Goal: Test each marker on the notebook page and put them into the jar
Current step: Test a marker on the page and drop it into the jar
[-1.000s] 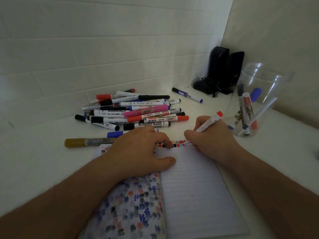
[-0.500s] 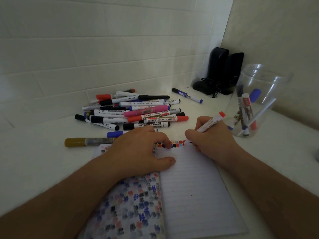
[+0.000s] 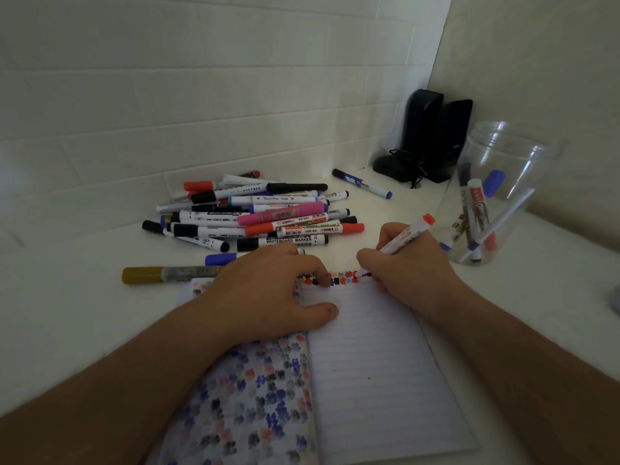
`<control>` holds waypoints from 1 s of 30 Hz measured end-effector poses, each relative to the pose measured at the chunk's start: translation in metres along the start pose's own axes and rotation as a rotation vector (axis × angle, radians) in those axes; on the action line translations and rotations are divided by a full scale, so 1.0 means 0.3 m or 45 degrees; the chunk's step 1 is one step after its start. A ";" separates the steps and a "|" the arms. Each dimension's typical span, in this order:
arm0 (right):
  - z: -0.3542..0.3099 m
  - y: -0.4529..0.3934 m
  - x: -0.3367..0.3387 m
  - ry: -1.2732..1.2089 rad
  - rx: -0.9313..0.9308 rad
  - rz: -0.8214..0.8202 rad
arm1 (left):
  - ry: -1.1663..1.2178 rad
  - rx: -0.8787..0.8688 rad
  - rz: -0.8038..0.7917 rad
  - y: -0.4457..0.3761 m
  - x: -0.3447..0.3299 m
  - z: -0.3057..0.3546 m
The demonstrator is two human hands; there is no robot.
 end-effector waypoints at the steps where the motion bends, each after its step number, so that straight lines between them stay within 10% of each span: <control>1: -0.002 0.000 -0.001 0.002 0.006 0.000 | 0.000 -0.001 -0.001 -0.001 0.001 0.002; 23: -0.013 0.004 -0.004 0.080 -0.007 -0.035 | 0.033 0.004 -0.026 0.016 0.010 0.013; 30: -0.003 0.007 0.053 -0.903 -0.121 -0.031 | 0.483 0.107 0.178 0.005 0.059 -0.022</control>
Point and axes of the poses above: each hand's wrist, its own y-axis away from the middle knuckle, its own x-axis out of the back of the hand, z = x × y, the point moved 9 cm from there along -y, towards the middle knuckle, and after that the axes turned 10 degrees about -y, right-handed, at the moved point
